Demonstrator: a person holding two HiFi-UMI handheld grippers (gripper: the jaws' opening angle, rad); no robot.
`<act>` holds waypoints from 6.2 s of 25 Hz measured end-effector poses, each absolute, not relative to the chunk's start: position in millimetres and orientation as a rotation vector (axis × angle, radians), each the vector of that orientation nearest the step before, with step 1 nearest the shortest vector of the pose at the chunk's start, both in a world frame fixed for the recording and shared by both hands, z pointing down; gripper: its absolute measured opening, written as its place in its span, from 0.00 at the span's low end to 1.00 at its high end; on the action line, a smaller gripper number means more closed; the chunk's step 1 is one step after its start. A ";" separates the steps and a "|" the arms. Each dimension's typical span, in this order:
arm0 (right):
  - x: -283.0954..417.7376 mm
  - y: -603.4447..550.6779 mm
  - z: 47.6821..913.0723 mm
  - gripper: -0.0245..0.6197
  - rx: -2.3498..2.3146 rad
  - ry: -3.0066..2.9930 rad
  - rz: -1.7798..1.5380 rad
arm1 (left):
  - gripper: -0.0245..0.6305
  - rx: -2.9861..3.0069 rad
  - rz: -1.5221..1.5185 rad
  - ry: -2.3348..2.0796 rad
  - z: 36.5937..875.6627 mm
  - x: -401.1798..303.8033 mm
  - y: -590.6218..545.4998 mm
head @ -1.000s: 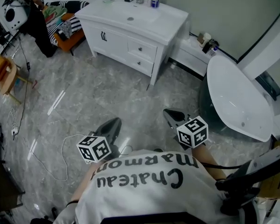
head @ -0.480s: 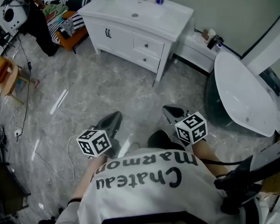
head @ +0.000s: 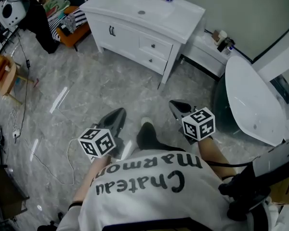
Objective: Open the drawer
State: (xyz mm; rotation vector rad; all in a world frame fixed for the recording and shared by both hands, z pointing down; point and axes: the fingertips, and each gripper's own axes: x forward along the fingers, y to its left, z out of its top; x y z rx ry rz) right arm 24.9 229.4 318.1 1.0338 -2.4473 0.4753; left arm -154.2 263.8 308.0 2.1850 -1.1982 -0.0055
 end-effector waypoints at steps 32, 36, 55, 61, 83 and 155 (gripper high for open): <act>7.9 -36.0 368.6 0.04 0.779 -2.468 0.593 | 0.05 2.038 -0.017 -1.363 329.6 -165.3 5.4; 3.5 -44.9 376.0 0.04 0.757 -2.467 0.601 | 0.05 2.020 0.000 -1.376 334.4 -167.1 -0.8; 15.2 -71.1 389.8 0.04 0.956 -2.511 0.717 | 0.05 2.113 0.103 -1.339 329.7 -159.9 -12.7; 6.0 -85.0 398.1 0.04 0.989 -2.490 0.763 | 0.05 2.074 0.072 -1.335 340.3 -176.6 -29.8; -5.3 -164.2 439.4 0.04 1.488 -2.200 1.079 | 0.05 2.393 0.426 -0.748 388.9 -135.3 -205.0; 57.2 -11.5 591.7 0.04 1.911 -1.662 1.707 | 0.26 2.261 0.915 -0.994 657.8 -12.9 -303.2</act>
